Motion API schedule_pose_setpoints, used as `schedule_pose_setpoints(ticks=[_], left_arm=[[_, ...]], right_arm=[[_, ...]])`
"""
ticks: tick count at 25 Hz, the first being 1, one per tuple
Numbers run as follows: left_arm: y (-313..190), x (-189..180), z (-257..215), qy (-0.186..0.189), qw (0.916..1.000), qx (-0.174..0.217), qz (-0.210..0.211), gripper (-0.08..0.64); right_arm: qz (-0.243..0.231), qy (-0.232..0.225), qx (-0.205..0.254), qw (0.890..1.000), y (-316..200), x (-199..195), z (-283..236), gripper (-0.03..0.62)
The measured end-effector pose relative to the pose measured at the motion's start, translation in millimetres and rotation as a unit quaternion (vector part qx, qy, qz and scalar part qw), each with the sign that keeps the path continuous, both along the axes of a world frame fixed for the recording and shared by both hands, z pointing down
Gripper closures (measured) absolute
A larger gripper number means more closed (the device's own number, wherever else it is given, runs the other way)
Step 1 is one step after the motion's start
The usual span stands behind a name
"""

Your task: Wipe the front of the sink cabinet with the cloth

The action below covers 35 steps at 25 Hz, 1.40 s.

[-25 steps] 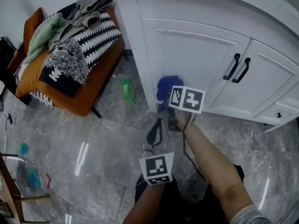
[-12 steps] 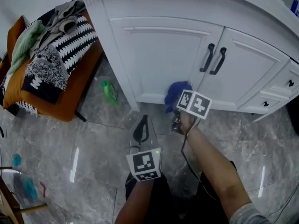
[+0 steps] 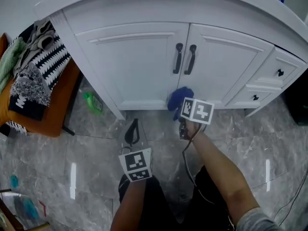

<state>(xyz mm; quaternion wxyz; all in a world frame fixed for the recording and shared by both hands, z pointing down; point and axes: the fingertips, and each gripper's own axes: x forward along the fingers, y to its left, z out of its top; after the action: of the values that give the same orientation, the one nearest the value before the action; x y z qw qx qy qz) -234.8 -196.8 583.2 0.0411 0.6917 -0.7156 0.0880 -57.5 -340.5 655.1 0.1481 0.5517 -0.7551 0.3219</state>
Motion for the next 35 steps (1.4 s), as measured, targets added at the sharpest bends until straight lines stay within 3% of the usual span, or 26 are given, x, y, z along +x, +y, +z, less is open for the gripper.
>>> schedule_pose_setpoints(ticks=[6, 15, 28, 35], left_arm=[[-9.5, 16.2, 9.1, -0.009, 0.9999, -0.006, 0.013, 0.551], [-23.4, 45.2, 17.4, -0.025, 0.9985, -0.024, 0.042, 0.551], [-28.0, 63.6, 21.2, -0.031, 0.997, -0.034, 0.063, 0.551], [-21.5, 73.2, -4.4, -0.005, 0.9959, 0.003, 0.091, 0.551]], right_arm=[[0.065, 0.004, -0.013, 0.998, -15.5, 76.6, 9.4, 0.525], [0.145, 0.07, -0.002, 0.987, -26.2, 201.2, 12.6, 0.526], [0.12, 0.074, 0.017, 0.99, -23.5, 210.8, 13.8, 0.525], [0.038, 0.088, 0.055, 0.994, -28.9, 203.5, 7.4, 0.525]])
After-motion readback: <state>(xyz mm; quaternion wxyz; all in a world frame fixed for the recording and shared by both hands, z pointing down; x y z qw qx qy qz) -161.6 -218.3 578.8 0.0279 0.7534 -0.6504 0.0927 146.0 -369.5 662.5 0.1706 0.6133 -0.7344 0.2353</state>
